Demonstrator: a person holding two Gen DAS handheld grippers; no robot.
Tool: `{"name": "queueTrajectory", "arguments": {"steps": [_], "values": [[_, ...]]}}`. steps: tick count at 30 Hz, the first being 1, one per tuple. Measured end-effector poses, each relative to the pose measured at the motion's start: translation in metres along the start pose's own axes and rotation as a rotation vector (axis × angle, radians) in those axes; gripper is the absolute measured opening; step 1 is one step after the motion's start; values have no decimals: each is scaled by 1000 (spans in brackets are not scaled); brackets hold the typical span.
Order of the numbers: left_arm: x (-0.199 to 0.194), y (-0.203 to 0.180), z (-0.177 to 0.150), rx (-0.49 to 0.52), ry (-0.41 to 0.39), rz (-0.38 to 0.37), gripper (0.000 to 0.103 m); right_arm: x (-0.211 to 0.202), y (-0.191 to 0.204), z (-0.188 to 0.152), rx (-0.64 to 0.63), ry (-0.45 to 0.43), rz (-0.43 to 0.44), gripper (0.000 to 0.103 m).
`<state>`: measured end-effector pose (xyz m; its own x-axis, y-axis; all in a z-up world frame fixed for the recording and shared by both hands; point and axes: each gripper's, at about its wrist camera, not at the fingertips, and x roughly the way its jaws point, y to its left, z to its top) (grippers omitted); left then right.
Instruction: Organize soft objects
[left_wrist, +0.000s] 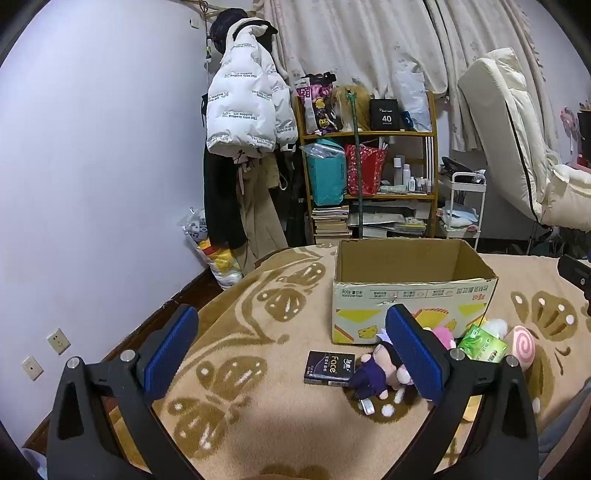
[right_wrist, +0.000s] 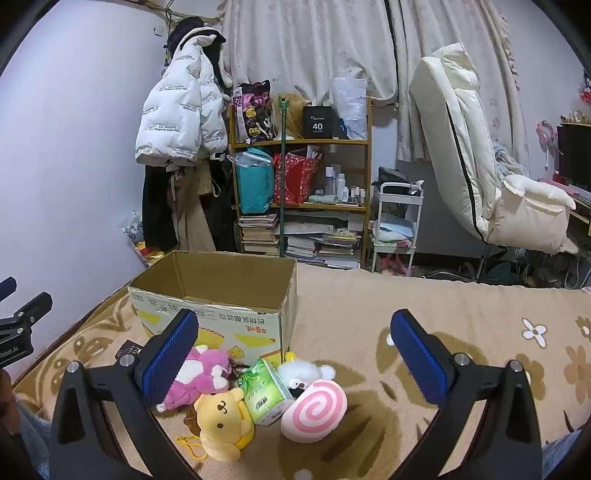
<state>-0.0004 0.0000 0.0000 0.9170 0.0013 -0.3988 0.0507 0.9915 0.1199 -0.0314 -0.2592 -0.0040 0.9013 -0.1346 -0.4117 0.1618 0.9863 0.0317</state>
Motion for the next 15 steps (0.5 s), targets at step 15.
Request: {"name": "queueTrajectory", "arguments": {"steps": [15], "values": [[9, 11, -3, 8, 11, 17, 100, 1, 0, 0, -4, 0, -2, 103]]}}
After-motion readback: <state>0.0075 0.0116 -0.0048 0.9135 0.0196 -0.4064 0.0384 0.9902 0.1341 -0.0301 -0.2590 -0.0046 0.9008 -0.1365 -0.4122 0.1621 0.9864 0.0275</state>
